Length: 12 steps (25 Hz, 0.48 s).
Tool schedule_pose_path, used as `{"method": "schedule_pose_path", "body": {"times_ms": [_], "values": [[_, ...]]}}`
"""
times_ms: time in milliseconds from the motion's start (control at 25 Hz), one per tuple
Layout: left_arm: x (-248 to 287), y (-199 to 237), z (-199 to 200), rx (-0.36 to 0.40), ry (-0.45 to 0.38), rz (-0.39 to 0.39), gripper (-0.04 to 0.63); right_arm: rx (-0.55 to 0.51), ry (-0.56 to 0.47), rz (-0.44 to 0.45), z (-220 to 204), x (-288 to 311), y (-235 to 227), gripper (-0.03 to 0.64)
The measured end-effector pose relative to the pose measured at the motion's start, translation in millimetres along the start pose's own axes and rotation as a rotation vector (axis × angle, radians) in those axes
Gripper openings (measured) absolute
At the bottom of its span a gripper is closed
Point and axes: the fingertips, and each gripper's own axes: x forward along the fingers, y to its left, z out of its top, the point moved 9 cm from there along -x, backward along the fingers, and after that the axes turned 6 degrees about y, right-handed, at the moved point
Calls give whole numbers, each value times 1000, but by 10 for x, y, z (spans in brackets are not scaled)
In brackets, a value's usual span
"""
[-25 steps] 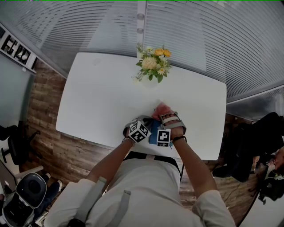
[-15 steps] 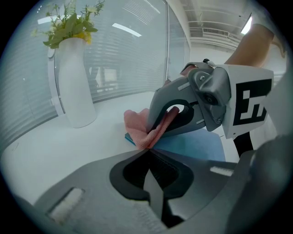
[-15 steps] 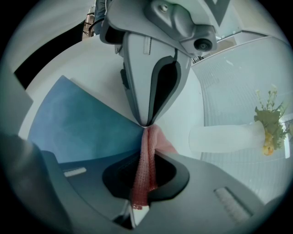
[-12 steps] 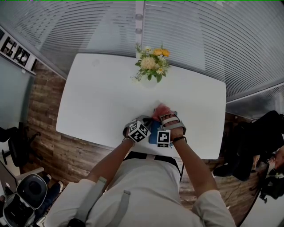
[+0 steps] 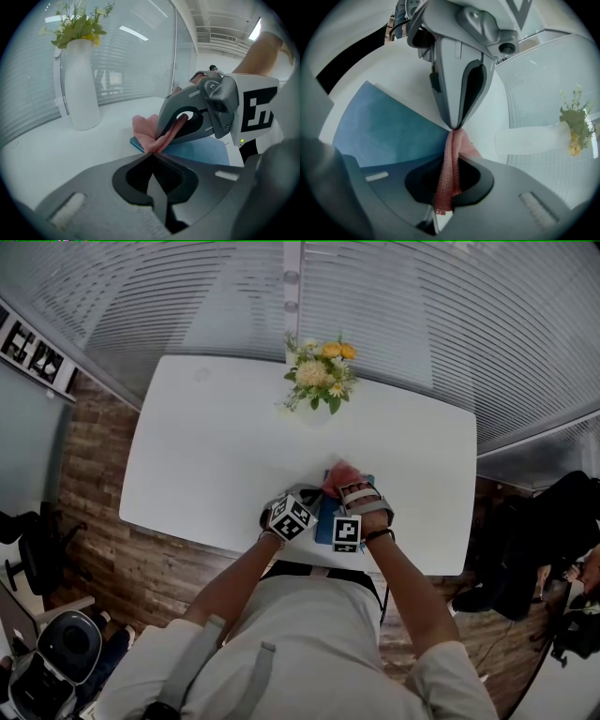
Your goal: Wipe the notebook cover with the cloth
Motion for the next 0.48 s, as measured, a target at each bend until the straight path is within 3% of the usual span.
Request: {"method": "schedule_pose_path", "body": {"times_ms": [480], "values": [[-29, -24, 0, 11, -23, -10, 2, -29, 6, -9, -3, -93, 71, 6]]}}
